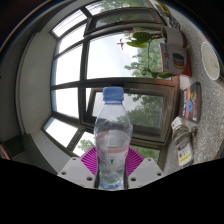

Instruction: Pour water

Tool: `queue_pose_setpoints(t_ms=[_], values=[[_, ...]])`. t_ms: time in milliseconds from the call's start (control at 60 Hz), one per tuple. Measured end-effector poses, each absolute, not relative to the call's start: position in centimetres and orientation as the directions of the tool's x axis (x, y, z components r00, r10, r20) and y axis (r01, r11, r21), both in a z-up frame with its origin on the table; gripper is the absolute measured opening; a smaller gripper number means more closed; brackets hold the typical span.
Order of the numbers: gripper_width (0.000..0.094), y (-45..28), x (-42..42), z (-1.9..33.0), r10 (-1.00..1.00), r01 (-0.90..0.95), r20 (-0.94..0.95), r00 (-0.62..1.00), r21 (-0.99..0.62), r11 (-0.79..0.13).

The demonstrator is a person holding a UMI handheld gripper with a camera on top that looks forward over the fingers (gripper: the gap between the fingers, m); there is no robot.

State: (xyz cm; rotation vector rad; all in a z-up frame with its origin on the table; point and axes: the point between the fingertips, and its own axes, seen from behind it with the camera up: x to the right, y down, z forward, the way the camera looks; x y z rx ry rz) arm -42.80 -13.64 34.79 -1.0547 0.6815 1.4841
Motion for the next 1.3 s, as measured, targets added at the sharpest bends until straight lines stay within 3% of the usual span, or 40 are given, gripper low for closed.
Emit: queue_pose_setpoints(t_ms=[150, 300, 550, 700, 883, 1033, 1183, 1300], values=[[0.0319, -13.6, -37.1, 33.6, 0.423, -0.915, -0.819, -0.387, 0.283, -0.288], [0.0319, -12.7, -32.8, 29.8, 0.371, -0.812, -0.723, -0.584, 0.521, -0.263], [0.0319, -12.6, -29.9, 27.0, 0.338, -0.768, -0.691, -0.639, 0.598, -0.229], [0.0320, -13.0, -30.4, 27.8, 0.324, -0.796, -0.727, -0.605, 0.554, -0.243], [0.0319, -14.3, -30.0, 34.7, 0.412, -0.950, -0.861, -0.298, 0.225, -0.218], [0.0321, -16.0, -26.3, 41.6, 0.507, -0.975, -0.844, 0.173, -0.221, -0.034], [0.0318, -17.4, -19.6, 45.7, 0.409, -0.723, -0.607, 0.681, -0.646, 0.245], [0.0319, -17.5, -14.2, 43.5, 0.232, -0.432, -0.373, 0.898, -0.844, 0.317]])
